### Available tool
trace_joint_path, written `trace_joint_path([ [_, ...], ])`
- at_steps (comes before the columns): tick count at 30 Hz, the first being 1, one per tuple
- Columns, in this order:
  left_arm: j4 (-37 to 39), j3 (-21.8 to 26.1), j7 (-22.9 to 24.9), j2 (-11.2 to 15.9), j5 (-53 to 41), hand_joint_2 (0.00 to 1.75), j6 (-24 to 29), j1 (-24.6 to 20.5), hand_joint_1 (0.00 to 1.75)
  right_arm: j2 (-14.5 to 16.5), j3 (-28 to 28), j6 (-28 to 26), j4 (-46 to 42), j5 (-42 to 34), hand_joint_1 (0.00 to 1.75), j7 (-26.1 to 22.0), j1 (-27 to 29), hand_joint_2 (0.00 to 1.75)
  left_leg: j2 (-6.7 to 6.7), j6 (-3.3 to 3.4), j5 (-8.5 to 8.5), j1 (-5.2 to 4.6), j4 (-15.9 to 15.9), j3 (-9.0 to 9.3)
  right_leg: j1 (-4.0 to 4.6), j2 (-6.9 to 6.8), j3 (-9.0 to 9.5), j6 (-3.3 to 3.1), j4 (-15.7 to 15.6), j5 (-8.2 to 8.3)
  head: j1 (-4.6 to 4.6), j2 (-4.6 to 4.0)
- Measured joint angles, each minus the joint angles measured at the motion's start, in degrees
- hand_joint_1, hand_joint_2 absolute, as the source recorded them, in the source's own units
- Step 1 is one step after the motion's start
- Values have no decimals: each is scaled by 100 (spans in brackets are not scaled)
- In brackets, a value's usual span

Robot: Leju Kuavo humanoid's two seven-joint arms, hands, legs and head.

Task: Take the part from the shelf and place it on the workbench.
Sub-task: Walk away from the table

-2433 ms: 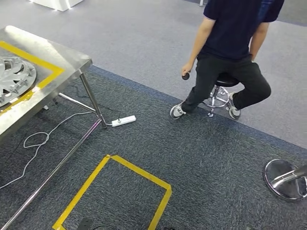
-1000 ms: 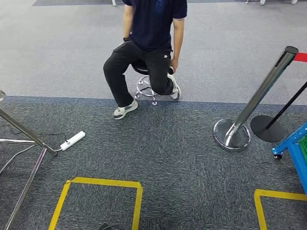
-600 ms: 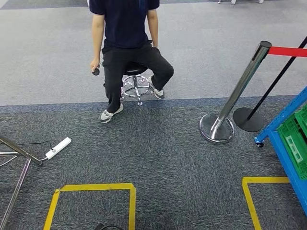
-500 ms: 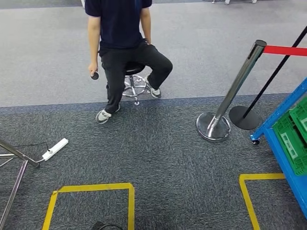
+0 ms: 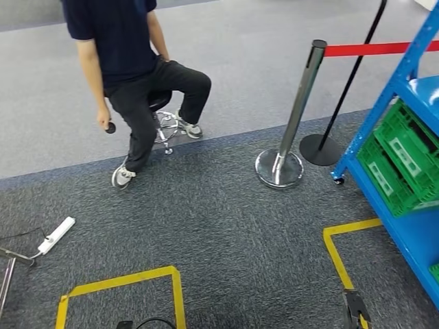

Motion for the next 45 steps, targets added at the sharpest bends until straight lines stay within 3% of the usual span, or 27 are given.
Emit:
trace_joint_path([
  [2, 1, 221, -131, -10, 220, 0, 37, 3, 0, 1, 42, 1, 0, -24, 0, -23, -40, 0, -68, -14, -301, 23, 770, -377, 0, 110, -24, -18, 0, 12, -1, 0],
  [3, 1, 310, -193, -13, 267, 0, 48, 7, 0, 1, 56, 1, 1, -43, 0, -41, -42, 0, -74, -13, -307, 29, 950, -480, 0, 170, -30, -19, 0, 17, 0, 0],
  [4, 0, 378, -255, -14, 281, 0, 57, 8, 0, 1, 70, 1, 1, -66, 0, -63, -39, 0, -82, -7, -199, 35, 911, -482, -3, 231, -33, -13, 0, 22, 1, 0],
  [6, 0, 445, -384, -15, 237, 0, 68, 1, 0, 1, 87, -2, 1, -136, 0, -115, -38, 0, -181, 6, 238, 60, 263, -202, -14, 356, -36, 12, 0, 40, 1, 0],
  [7, 0, 456, -443, -18, 189, 0, 69, -8, 0, 1, 90, -4, 0, -175, 0, -139, -43, 0, -307, 9, 419, 80, -137, -26, -10, 415, -52, 38, 13, 48, 0, 0],
  [9, 0, 463, -541, -23, 61, 0, 68, -25, 0, 0, 89, -11, 0, -249, 0, -182, -45, 0, -503, 16, 565, 108, -621, 167, -11, 522, -113, 102, 26, 80, 3, 0],
  [11, 0, 463, -599, -23, -40, 0, 68, -33, 0, -1, 88, -16, 0, -308, 0, -207, -10, 0, -480, 61, 564, 96, -706, 174, -37, 626, -164, 180, -4, 130, 4, 0],
  [12, 0, 463, -617, -21, -74, 0, 68, -36, 0, -1, 88, -15, 1, -328, 0, -213, 24, 0, -425, 100, 584, 88, -721, 173, -51, 618, -190, 210, -4, 132, 4, 0],
  [14, 1, 462, -642, -20, -146, 0, 69, -43, 0, 1, 87, -16, 2, -370, 0, -226, 77, 0, -312, 182, 618, 87, -753, 175, -39, 418, -334, 236, 251, -40, 29, 0],
  [16, 1, 452, -656, -18, -264, 0, 76, -43, 0, 1, 76, -33, 2, -455, 0, -250, 99, 0, -187, 228, 622, 66, -757, 172, -12, 151, -658, 239, 977, -425, 58, 0],
  [18, 1, 412, -645, -12, -426, 0, 88, -41, 0, -1, 29, -82, 2, -576, 0, -287, 170, 0, -57, 246, 614, 38, -754, 172, -6, 66, -913, 243, 1607, -660, 63, 0],
  [19, 0, 381, -628, -8, -512, 0, 96, -48, 0, -3, -6, -129, 2, -629, 0, -303, 239, 0, -6, 251, 610, 29, -753, 176, -2, 50, -881, 239, 1606, -618, 64, 0],
  [20, 0, 346, -608, -5, -587, 0, 105, -56, 0, -8, -39, -183, 2, -667, 0, -321, 315, 0, 40, 252, 604, 23, -753, 184, 3, 24, -734, 230, 1375, -486, 64, 0],
  [22, -1, 277, -577, 3, -690, 0, 124, -75, 0, -16, -87, -283, 1, -708, 0, -355, 436, 0, 126, 234, 580, 1, -745, 205, 37, -166, -263, 199, 562, -184, 68, 0],
  [24, -1, 224, -567, 12, -746, 0, 135, -87, 0, -19, -131, -329, 2, -737, 0, -375, 485, 0, 220, 193, 556, -33, -730, 217, 70, -312, 1, 145, 85, -70, 59, 0],
  [27, -1, 119, -610, 22, -913, 0, 136, -99, 0, -16, -226, -404, 2, -849, 0, -324, 558, 0, 333, 126, 532, -38, -726, 231, 68, -186, 3, 58, 26, -46, 55, 0],
  [29, -2, 13, -714, 25, -1027, 0, 130, -109, 0, -8, -306, -522, 2, -932, 0, -247, 597, 0, 193, 53, 347, -17, -506, 149, 36, -87, -3, -1, 3, -17, 43, 0],
  [32, -2, -65, -894, 70, -1068, 0, 57, -110, 0, 2, -407, -777, 2, -963, 0, -69, 624, 0, -58, -26, -212, 35, 596, -347, 16, 77, -30, -52, -3, 7, 27, 0],
  [33, -2, -71, -925, 93, -1063, 0, 25, -104, 0, 8, -432, -833, 2, -960, 0, -14, 642, 0, -73, -35, -296, 49, 885, -488, 16, 133, -37, -55, -3, 11, 27, 0],
  [34, -2, -76, -942, 112, -1059, 0, 2, -96, 0, 17, -453, -866, 2, -954, 0, 26, 666, 0, -78, -41, -256, 62, 964, -535, 13, 195, -43, -52, -2, 17, 28, 0],
  [35, -2, -80, -948, 130, -1061, 0, -9, -90, 0, 30, -469, -885, 2, -948, 0, 49, 687, 0, -90, -42, -111, 75, 819, -473, 9, 260, -46, -42, -2, 25, 29, 0],
  [36, -2, -91, -943, 148, -1073, 0, -16, -87, 0, 45, -478, -897, 2, -940, 0, 59, 701, 0, -136, -41, 104, 89, 475, -309, -1, 329, -47, -26, -2, 35, 28, 0],
  [38, -2, -124, -912, 174, -1103, 0, -36, -94, 0, 66, -487, -909, 2, -921, 0, 55, 706, 0, -349, -41, 447, 125, -327, 69, -10, 458, -71, 26, 14, 57, 23, 0],
  [40, -2, -163, -883, 181, -1120, 0, -52, -105, 0, 73, -488, -906, 2, -895, 0, 39, 706, 0, -488, -20, 525, 129, -696, 224, -19, 555, -118, 98, 13, 90, 17, 0],
  [42, -2, -182, -884, 185, -1122, 0, -35, -101, 0, 75, -487, -879, 2, -840, 0, 13, 737, 0, -414, 51, 547, 111, -734, 219, -45, 631, -161, 178, -26, 134, 16, 0],
  [44, -2, -186, -907, 194, -1121, 0, -5, -84, 0, 75, -484, -827, 2, -758, 0, -37, 763, 0, -304, 140, 591, 111, -767, 215, -40, 457, -266, 223, 134, 24, 40, 0],
  [45, -2, -187, -918, 198, -1119, 0, 6, -69, 0, 75, -482, -802, 2, -727, 0, -68, 754, 0, -240, 173, 605, 111, -780, 211, -29, 314, -386, 232, 391, -134, 52, 0],
])
